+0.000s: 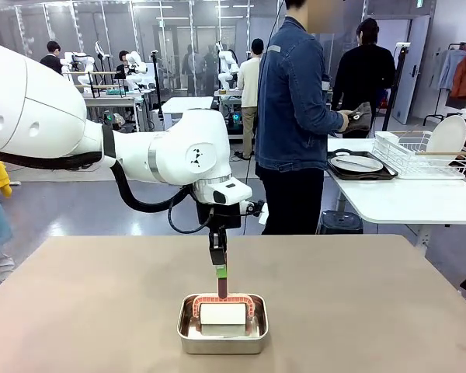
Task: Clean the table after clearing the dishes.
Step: When the right (or left) Handle tray is removed, use the right hand (or left hand) to clean the right (or left) side of the table with the Lint Roller.
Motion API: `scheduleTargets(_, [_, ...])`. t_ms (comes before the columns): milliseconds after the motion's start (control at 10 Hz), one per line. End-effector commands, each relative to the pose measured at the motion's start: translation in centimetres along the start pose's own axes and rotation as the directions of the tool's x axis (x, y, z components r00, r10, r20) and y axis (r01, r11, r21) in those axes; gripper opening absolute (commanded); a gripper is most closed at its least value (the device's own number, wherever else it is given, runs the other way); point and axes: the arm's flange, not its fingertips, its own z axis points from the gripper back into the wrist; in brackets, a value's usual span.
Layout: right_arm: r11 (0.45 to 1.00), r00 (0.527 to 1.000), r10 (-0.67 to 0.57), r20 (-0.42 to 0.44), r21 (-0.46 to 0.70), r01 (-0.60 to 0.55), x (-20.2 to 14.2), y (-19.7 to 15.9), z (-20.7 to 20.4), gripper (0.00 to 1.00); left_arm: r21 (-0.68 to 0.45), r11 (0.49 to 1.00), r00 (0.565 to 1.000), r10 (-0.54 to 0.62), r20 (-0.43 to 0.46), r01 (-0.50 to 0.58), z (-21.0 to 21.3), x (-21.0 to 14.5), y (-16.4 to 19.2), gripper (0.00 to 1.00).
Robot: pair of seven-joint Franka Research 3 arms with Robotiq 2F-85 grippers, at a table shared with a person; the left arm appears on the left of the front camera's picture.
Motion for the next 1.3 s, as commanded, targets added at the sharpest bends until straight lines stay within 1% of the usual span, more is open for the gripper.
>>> scheduleTargets(0, [1.0, 1.0, 0.004, 0.013, 0.01, -0.004, 0.0, 0.3, -0.1, 1.0, 0.008, 1.0, 1.0, 0.015, -0.006, -0.015, 0.7, 0.1, 0.3, 0.0])
scheduleTargets(200, [1.0, 1.0, 0.004, 0.013, 0.01, -0.004, 0.0, 0.3, -0.1, 1.0, -0.009, 1.0, 1.0, 0.015, -0.011, -0.015, 0.9, 0.0, -0.1, 0.0])
scheduleTargets(400, [1.0, 1.0, 0.004, 0.013, 0.01, -0.004, 0.0, 0.3, -0.1, 1.0, -0.008, 0.998, 0.998, 0.066, 0.004, -0.066, 2.7, -0.7, -1.4, 0.0])
scheduleTargets(500, [1.0, 1.0, 0.004, 0.013, 0.01, -0.004, 0.0, 0.3, -0.1, 1.0, -0.033, 0.99, 0.989, 0.14, 0.038, -0.139, 4.6, -1.7, -2.5, 0.0])
scheduleTargets(600, [1.0, 1.0, 0.004, 0.013, 0.01, -0.004, 0.0, 0.3, -0.1, 1.0, -0.021, 0.97, 0.965, 0.243, 0.102, -0.242, 7.1, -3.3, -2.9, 0.0])
scheduleTargets(700, [1.0, 1.0, 0.004, 0.013, 0.01, -0.004, 0.0, 0.3, -0.1, 1.0, -0.05, 0.93, 0.906, 0.367, 0.211, -0.365, 9.3, -5.8, -1.7, 0.0])
scheduleTargets(800, [1.0, 1.0, 0.004, 0.013, 0.01, -0.004, 0.0, 0.3, -0.1, 1.0, -0.168, 0.884, 0.834, 0.468, 0.292, -0.437, 10.6, -9.3, -0.5, 0.0])
scheduleTargets(900, [1.0, 1.0, 0.004, 0.013, 0.01, -0.004, 0.0, 0.3, -0.1, 1.0, -0.233, 0.846, 0.771, 0.533, 0.348, -0.48, 11.3, -12.7, 0.4, 0.0])
scheduleTargets(1000, [1.0, 1.0, 0.004, 0.013, 0.01, -0.004, 0.0, 0.3, -0.1, 1.0, -0.28, 0.795, 0.685, 0.606, 0.404, -0.538, 11.3, -16.6, 1.3, 0.0])
scheduleTargets(1100, [1.0, 1.0, 0.004, 0.013, 0.01, -0.004, 0.0, 0.3, -0.1, 1.0, -0.345, 0.722, 0.553, 0.686, 0.473, -0.6, 10.5, -21.5, 2.7, 0.0])
scheduleTargets(1200, [1.0, 1.0, 0.004, 0.013, 0.01, -0.004, 0.0, 0.3, -0.1, 1.0, -0.375, 0.678, 0.48, 0.723, 0.496, -0.633, 9.9, -23.6, 3.3, 0.0])
